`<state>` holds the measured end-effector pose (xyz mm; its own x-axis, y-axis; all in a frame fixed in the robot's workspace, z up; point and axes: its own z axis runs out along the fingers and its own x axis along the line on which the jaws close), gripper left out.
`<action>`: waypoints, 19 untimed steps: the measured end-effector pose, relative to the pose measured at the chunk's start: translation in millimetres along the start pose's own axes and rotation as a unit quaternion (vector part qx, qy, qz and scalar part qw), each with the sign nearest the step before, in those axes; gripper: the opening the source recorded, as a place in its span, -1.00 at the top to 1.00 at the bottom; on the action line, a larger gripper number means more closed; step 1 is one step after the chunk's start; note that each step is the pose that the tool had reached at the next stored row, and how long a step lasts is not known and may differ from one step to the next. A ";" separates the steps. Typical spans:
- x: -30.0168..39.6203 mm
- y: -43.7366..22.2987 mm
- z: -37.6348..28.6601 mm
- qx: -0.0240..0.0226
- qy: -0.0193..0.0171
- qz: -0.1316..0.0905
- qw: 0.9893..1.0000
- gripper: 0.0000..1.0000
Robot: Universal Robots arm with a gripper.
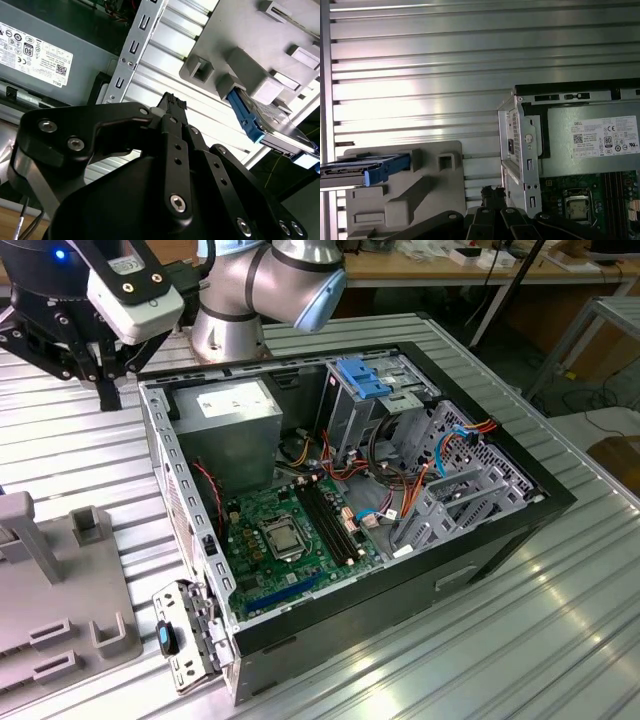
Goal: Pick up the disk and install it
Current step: 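Reach for the disk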
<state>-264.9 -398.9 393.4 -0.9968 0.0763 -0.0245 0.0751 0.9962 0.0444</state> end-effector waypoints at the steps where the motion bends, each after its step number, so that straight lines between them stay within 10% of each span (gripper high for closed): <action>1: 2.1 -0.1 -0.1 0.000 0.000 0.000 1.000 0.79; 19: 35.7 -2.7 -1.0 0.000 0.000 0.000 1.000 0.79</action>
<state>-300.7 -398.9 393.5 -0.9968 0.0762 -0.0243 0.0751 0.9962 0.0443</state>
